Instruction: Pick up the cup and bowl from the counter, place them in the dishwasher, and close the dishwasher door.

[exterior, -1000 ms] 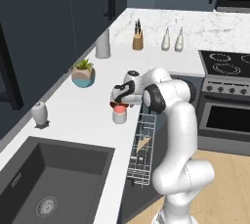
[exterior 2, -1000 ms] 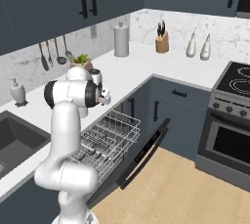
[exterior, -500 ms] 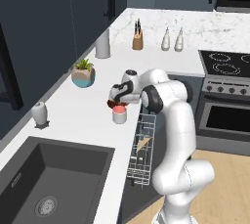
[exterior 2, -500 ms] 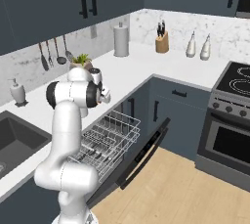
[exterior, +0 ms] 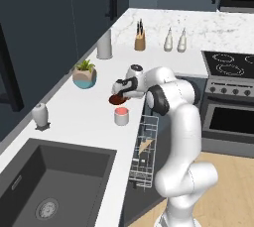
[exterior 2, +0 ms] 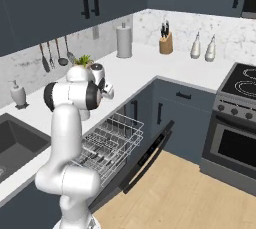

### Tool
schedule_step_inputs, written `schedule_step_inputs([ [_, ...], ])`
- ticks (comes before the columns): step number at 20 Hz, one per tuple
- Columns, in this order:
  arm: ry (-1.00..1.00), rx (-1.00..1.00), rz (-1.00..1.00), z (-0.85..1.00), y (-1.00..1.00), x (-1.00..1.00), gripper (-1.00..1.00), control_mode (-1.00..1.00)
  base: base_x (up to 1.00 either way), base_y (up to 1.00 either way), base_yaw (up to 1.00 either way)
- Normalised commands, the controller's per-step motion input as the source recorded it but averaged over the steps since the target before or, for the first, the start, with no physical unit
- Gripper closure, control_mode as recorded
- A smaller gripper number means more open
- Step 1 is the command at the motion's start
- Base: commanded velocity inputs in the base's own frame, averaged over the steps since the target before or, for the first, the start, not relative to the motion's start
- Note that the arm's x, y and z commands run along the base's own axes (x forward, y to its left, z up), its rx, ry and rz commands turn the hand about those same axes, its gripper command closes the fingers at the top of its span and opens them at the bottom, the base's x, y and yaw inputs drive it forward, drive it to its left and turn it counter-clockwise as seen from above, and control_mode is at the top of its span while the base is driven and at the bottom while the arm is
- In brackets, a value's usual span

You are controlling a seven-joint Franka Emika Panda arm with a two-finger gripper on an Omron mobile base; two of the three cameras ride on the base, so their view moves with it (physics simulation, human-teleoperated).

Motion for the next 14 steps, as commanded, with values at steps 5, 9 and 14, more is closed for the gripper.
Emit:
schedule_step_inputs([
  [5,-0.17,0.13,-0.08,0.37,-0.38,-0.32,1.0,-1.0,0.0,0.0,0.0],
  [9,-0.02,0.16,-0.09,0.31,-0.79,-0.75,1.0,-1.0,0.0,0.0,0.0],
  [14,-0.01,0.08,0.0,0.6,-0.62,-1.0,1.0,-1.0,0.0,0.0,0.0],
])
